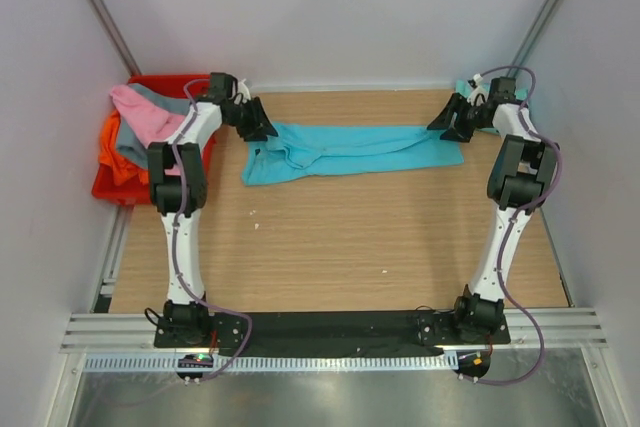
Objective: Fold and stack the t-shirts
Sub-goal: Fold the tshirt
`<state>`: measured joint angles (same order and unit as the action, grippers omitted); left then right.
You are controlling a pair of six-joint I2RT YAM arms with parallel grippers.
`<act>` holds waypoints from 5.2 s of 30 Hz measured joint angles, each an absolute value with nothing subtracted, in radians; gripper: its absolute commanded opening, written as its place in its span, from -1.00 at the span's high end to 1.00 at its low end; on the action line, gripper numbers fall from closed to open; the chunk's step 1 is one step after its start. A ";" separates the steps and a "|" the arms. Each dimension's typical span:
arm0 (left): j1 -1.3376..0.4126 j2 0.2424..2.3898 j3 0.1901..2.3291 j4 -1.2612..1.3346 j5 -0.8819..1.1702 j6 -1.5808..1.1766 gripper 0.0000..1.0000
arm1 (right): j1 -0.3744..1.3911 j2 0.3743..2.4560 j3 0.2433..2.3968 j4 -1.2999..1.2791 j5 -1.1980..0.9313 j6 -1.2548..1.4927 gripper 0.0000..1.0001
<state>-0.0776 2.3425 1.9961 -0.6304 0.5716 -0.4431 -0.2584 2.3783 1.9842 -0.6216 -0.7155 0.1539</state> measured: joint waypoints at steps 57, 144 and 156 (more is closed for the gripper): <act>-0.108 2.104 1.413 -0.446 0.694 -0.332 0.19 | -0.229 2.113 1.478 -0.438 -0.698 -0.029 -0.40; -0.052 1.887 1.287 -0.598 0.595 -0.142 0.29 | -0.272 1.987 1.298 -0.464 -0.714 -0.144 -0.43; -0.076 1.914 1.487 -0.621 0.720 -0.171 0.17 | -0.270 1.964 1.311 -0.588 -0.694 -0.163 -0.47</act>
